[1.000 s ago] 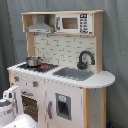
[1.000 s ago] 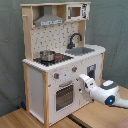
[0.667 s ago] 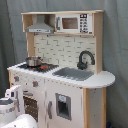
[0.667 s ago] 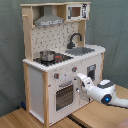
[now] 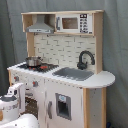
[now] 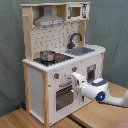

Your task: Play with the kitchen

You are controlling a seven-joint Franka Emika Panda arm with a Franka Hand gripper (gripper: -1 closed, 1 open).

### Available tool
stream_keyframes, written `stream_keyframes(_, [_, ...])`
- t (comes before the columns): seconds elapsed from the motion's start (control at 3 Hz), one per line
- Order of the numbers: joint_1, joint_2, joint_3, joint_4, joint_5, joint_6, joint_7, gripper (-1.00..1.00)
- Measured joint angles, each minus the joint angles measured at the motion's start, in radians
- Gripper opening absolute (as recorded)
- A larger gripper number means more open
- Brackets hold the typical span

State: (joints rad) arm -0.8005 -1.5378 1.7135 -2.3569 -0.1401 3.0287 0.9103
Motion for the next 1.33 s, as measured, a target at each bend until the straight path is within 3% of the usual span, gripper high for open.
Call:
stream_keyframes(0.33, [-0.022, 0.000, -0.002, -0.001, 0.000, 0.008, 0.035, 1.00])
stream_keyframes(0.67, [-0.022, 0.000, -0.002, -0.001, 0.000, 0.008, 0.035, -1.00])
stream_keyframes(1.33, [0.118, 0.002, 0.001, -0.013, 0.000, -0.161, 0.053, -1.00])
